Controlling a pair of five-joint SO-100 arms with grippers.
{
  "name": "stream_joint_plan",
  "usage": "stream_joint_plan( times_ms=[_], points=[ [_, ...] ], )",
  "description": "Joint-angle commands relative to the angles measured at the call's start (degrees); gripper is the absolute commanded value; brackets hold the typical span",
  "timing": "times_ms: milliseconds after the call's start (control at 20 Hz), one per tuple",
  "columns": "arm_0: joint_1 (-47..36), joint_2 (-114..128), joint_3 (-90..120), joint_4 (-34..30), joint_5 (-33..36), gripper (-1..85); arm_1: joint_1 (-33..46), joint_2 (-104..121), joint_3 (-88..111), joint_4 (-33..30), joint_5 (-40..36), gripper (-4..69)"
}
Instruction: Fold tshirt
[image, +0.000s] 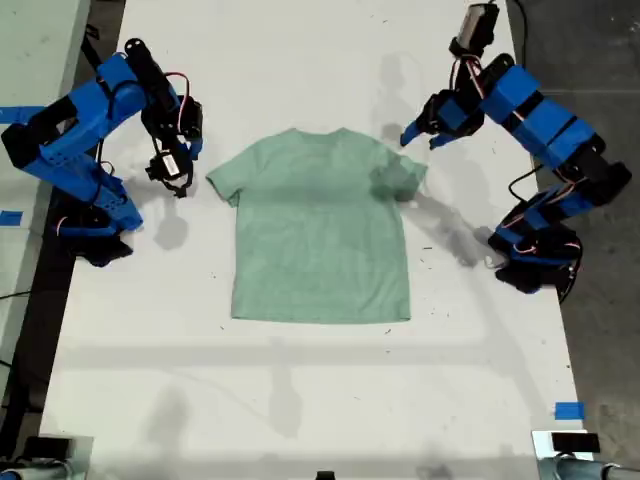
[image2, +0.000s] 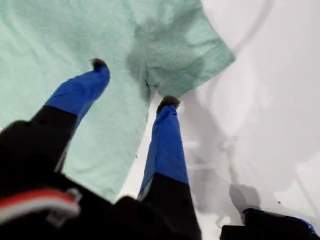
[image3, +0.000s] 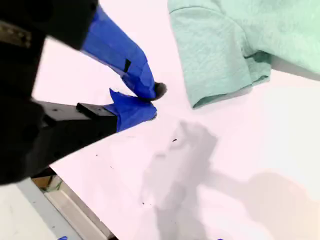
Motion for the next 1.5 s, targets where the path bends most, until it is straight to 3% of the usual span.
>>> stream_joint_plan(
  times_ms=[0, 300, 500, 550, 700, 950, 1150, 1450],
  points=[
    [-0.53, 0.0, -3.08, -0.62, 0.26, 1.1, 2.46, 0.0, 3.25, -5.19, -3.52, 30.1],
    [-0.44, -0.88, -3.08, -1.05, 0.35, 0.9, 5.89, -7.73, 16.61, -22.41, -11.25, 30.2],
    [-0.35, -1.14, -3.08, -1.23, 0.35, 0.8, 6.33, -17.75, 18.02, -30.32, -13.1, 29.3],
    [-0.35, -1.23, -3.08, -1.23, 0.35, 0.8, 6.42, -20.13, 17.31, -31.2, -13.36, 25.8],
    [-0.35, -1.23, -2.99, -1.32, 0.35, 0.4, 6.06, -24.52, 15.29, -32.52, -13.45, 4.6],
    [-0.35, -1.23, -2.72, -1.32, 0.26, 0.1, 5.45, -26.1, 13.54, -32.34, -13.45, -1.0],
    [-0.18, -1.23, -2.37, -1.32, 0.09, 0.1, 4.83, -22.32, 10.28, -25.84, -11.07, -1.1],
    [0.26, -1.23, -1.85, -2.02, -0.26, 0.1, -3.25, -19.69, -16.88, -2.81, -3.52, -1.1]
  ],
)
